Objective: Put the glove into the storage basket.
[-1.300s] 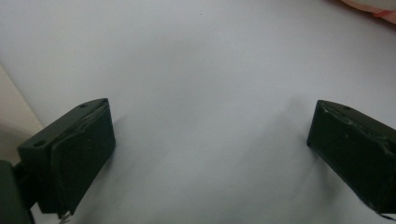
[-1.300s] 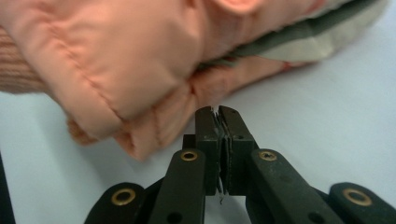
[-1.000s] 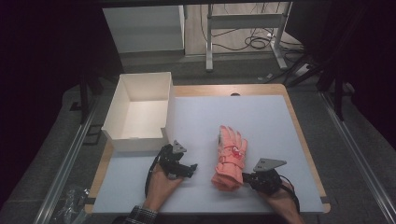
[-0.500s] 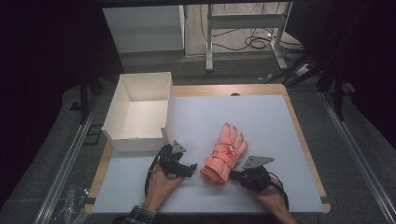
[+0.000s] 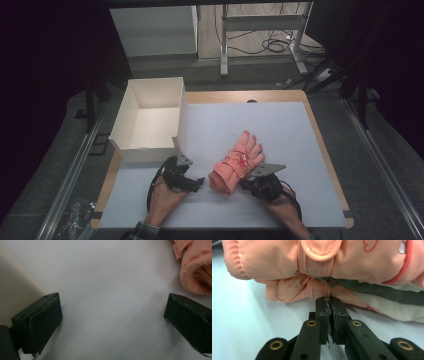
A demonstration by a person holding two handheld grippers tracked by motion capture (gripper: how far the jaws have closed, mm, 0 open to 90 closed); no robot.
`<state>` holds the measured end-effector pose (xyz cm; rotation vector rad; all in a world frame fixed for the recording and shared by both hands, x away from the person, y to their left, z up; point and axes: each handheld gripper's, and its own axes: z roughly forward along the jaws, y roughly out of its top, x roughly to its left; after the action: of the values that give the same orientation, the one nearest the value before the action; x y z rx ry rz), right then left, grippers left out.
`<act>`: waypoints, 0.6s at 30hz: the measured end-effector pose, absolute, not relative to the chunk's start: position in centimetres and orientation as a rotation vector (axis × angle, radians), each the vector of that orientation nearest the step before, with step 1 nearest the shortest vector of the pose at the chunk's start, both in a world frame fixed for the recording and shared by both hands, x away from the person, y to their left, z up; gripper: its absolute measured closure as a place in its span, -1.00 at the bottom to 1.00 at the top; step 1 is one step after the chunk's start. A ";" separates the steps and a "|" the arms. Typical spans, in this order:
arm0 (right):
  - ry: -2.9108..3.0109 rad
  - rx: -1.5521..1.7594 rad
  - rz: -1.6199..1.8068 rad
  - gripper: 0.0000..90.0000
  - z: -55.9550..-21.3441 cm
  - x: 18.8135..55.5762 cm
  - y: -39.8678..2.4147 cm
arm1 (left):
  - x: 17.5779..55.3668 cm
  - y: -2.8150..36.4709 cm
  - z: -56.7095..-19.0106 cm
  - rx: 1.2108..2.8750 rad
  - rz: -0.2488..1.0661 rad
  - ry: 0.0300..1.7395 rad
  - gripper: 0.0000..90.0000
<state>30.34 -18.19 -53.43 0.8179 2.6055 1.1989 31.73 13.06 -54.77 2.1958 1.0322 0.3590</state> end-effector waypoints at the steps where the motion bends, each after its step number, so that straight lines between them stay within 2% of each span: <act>1: 2.605 0.818 1.196 0.88 -53.4 30.4 -18.0 | 31.7 13.2 -54.8 2.198 0.357 1.030 -0.99; 18: 2.610 0.830 1.198 0.86 -53.4 30.9 -16.7 | 31.7 13.4 -54.9 2.195 0.353 1.017 -1.00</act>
<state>30.86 -16.75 -53.45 0.8297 2.6105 1.1977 31.73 13.43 -54.95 2.1949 1.0169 0.3527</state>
